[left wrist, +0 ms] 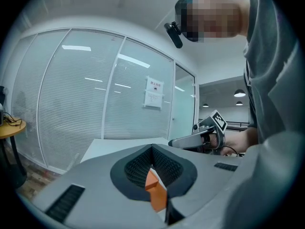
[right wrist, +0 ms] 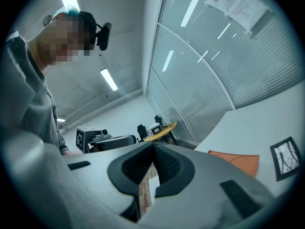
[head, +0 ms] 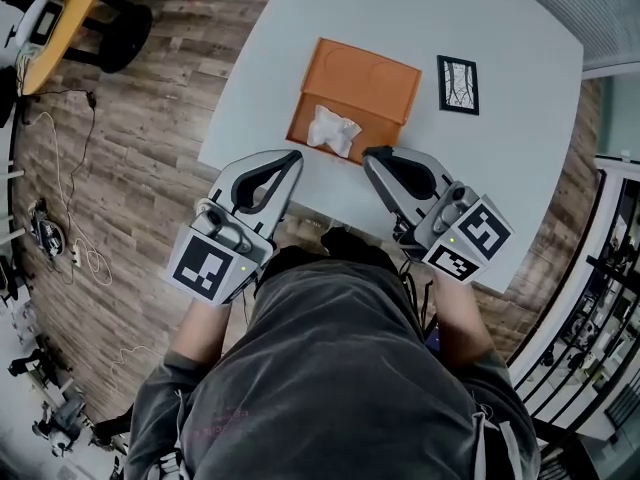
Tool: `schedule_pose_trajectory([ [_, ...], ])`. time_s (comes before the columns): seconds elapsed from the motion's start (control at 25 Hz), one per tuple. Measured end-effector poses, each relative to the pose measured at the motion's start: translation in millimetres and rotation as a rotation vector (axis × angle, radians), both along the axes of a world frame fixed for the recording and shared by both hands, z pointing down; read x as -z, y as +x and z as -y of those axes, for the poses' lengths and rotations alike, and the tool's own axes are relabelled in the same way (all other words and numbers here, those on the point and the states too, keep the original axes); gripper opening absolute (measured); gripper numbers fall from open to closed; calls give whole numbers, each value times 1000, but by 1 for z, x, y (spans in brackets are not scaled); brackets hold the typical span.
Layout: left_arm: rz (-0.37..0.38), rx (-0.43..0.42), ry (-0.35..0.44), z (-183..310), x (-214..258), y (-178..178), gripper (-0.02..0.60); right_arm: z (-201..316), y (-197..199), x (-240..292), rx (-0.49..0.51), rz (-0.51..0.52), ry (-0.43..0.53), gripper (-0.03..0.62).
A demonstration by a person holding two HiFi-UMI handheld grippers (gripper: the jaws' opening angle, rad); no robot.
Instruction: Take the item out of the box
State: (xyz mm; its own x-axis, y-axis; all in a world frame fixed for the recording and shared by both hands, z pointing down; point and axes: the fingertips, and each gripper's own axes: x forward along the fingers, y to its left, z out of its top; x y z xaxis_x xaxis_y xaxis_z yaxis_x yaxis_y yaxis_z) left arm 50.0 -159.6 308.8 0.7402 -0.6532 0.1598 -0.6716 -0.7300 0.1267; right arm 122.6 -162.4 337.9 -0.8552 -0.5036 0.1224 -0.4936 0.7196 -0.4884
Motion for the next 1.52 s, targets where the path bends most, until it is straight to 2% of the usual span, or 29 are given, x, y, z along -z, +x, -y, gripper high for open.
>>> schedule_pose_trajectory([
  [0.12,46,8,-27,6,-11,-2,7,12,3,-5,-1,3,-6,5],
  [0.44,13,14,-33,26,-5,2,7,38,6,-8,-11,-11,-17,5],
  [0.64,16,2,-42,30,-14,-10,6,44,3,-20,-42,-29,-35,5],
  [0.88,-12,-62,-56,38,-21,-30,6,53,-8,-33,-125,-79,-55,5],
  [1.0,-63,-115,-39,42,-15,-39,6,56,-13,-37,-184,-119,-62,5],
  [1.16,-29,-178,-60,50,-26,-60,6,67,-22,-40,-256,-164,-61,5],
  [1.24,-35,-201,-52,56,-25,-68,6,71,-27,-44,-283,-190,-66,5],
  [1.52,-42,-241,-50,73,-34,-91,6,73,-39,-74,-316,-312,-102,5],
])
